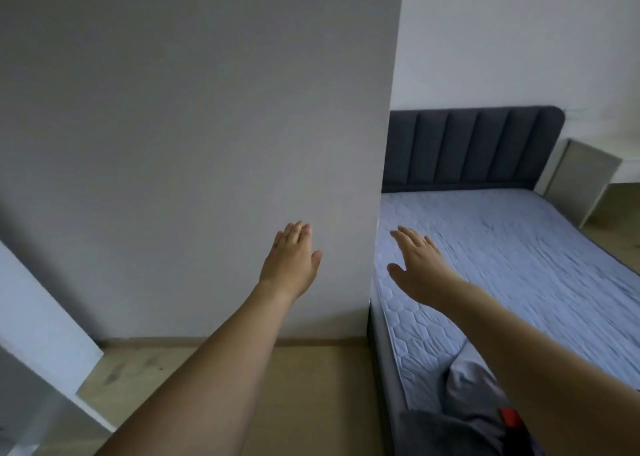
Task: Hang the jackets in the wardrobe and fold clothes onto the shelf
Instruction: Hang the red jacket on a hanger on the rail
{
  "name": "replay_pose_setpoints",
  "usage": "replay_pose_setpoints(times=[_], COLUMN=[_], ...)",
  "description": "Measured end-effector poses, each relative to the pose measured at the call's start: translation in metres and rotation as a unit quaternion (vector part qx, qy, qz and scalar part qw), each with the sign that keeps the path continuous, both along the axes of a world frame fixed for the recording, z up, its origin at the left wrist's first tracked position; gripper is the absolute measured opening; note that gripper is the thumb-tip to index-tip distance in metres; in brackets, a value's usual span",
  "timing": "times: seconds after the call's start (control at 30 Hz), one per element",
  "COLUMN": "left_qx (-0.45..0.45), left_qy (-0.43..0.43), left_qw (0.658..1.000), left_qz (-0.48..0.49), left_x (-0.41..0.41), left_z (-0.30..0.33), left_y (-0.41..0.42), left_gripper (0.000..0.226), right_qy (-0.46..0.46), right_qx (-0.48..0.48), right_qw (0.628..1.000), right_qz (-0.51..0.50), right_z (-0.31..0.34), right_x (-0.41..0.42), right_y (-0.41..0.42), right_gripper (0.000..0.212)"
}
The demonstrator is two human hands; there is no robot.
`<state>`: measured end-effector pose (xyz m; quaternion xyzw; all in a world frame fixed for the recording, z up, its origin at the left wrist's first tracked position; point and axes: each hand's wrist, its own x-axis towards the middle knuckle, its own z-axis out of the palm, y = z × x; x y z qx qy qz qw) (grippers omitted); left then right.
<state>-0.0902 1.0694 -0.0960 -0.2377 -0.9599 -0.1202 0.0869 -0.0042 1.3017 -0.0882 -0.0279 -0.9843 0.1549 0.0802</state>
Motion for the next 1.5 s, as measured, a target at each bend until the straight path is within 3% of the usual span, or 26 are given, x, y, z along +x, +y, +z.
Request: replay_pose_setpoints(times=[0.23, 0.63, 0.8, 1.2, 1.5], left_qx=[0.008, -0.02, -0.029, 0.013, -0.03], left_qy=[-0.03, -0.067, -0.079, -0.155, -0.243], left_qw=[0.999, 0.996, 0.99, 0.984, 0.965], left_qz=[0.015, -0.062, -0.11, -0.091, -0.09], left_x=[0.07, 0.114, 0.155, 0.245, 0.29], left_z=[-0.028, -0.086, -0.102, -0.126, -0.206], left_y=[0.125, 0.327, 0.45, 0.685, 0.854], left_gripper=[0.061, 0.059, 0.061, 0.059, 0.06], right_qy=[-0.038, -0.098, -0.109, -0.179, -0.243], right_qx=[-0.008, -0.046, -0.051, -0.084, -0.113], right_qw=[0.999, 0.991, 0.985, 0.963, 0.945], right_qz=[-0.022, -0.084, -0.121, -0.182, -0.19], right_z=[-0.03, -0.074, -0.082, -0.094, -0.176], right_x=[0.072, 0.146, 0.195, 0.31, 0.36], right_y=[0.145, 0.313, 0.427, 0.691, 0.864], right_gripper=[0.065, 0.064, 0.064, 0.066, 0.068])
